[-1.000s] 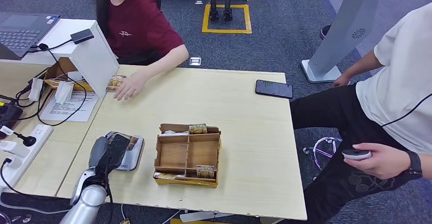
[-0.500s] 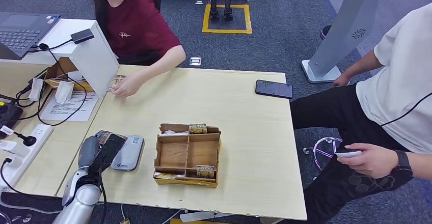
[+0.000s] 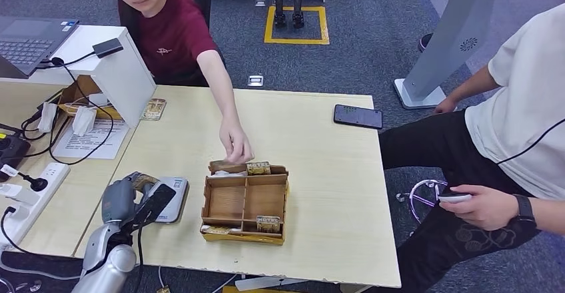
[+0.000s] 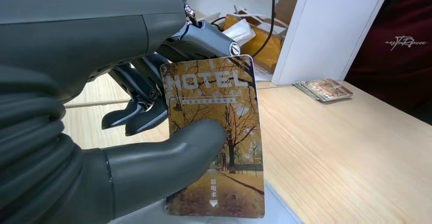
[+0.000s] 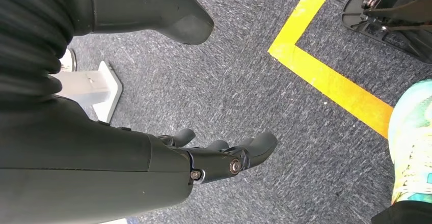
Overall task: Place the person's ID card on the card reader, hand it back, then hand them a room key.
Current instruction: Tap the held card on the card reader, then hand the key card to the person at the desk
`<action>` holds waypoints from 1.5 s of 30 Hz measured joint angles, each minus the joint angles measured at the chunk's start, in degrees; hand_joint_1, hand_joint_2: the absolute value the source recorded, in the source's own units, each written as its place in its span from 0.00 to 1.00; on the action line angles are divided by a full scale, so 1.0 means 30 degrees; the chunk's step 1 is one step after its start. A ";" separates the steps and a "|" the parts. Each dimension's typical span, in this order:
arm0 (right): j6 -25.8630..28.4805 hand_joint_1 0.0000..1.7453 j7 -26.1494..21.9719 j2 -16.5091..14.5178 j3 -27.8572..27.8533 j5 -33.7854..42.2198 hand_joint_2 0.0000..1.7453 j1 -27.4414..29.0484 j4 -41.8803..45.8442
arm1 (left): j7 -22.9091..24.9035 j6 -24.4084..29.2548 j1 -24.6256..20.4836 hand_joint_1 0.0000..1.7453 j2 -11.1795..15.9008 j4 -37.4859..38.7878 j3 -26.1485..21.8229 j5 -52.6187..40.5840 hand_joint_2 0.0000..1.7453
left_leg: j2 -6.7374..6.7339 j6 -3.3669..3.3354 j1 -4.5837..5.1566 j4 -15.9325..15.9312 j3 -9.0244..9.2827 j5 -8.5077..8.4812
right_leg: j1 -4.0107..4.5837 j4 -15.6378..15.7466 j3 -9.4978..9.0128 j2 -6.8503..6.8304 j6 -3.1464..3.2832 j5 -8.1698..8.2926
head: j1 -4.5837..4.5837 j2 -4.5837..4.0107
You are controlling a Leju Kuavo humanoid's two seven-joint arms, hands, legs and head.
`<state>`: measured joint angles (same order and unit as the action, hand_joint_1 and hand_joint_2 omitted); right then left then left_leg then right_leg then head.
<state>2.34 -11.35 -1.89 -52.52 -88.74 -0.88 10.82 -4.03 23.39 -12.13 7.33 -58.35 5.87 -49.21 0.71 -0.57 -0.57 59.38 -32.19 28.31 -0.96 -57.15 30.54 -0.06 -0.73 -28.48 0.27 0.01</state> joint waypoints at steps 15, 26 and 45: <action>0.0000 0.00 0.0002 -0.0024 0.0029 0.0000 1.00 -0.0005 -0.0002 | -0.0441 -0.0508 0.0005 1.00 -0.0230 0.0443 0.0002 0.0270 1.00 | 0.0002 0.0005 0.0000 0.0000 0.0004 -0.0005 | 0.0000 -0.0005 -0.0006 -0.0004 0.0004 0.0003 | 0.0002 0.0002; -0.0002 0.00 -0.0013 -0.0071 0.0118 0.0000 1.00 -0.0011 -0.0002 | -0.0248 -0.0213 -0.0043 1.00 -0.0232 0.1087 0.0044 -0.0712 1.00 | 0.0001 0.0009 0.0000 -0.0001 0.0022 -0.0007 | 0.0000 -0.0008 -0.0016 -0.0003 0.0007 0.0005 | 0.0000 0.0000; 0.0401 0.00 -0.0237 -0.0091 0.0373 0.0000 1.00 -0.0026 -0.0009 | -0.7673 -0.3733 -0.0437 1.00 -0.1572 -0.2718 -0.2386 1.8593 1.00 | 0.0027 0.0009 -0.0004 0.0003 -0.0033 -0.0041 | 0.0006 -0.0011 0.0028 -0.0027 0.0013 0.0031 | 0.0002 0.0000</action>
<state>3.54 -12.06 -2.16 -51.40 -88.74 -0.96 10.80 -27.05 12.19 -13.44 2.62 -66.50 -1.28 6.57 0.79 -0.54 -0.58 59.39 -32.29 28.19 -0.94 -57.19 30.63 -0.14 -0.69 -28.39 0.28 0.01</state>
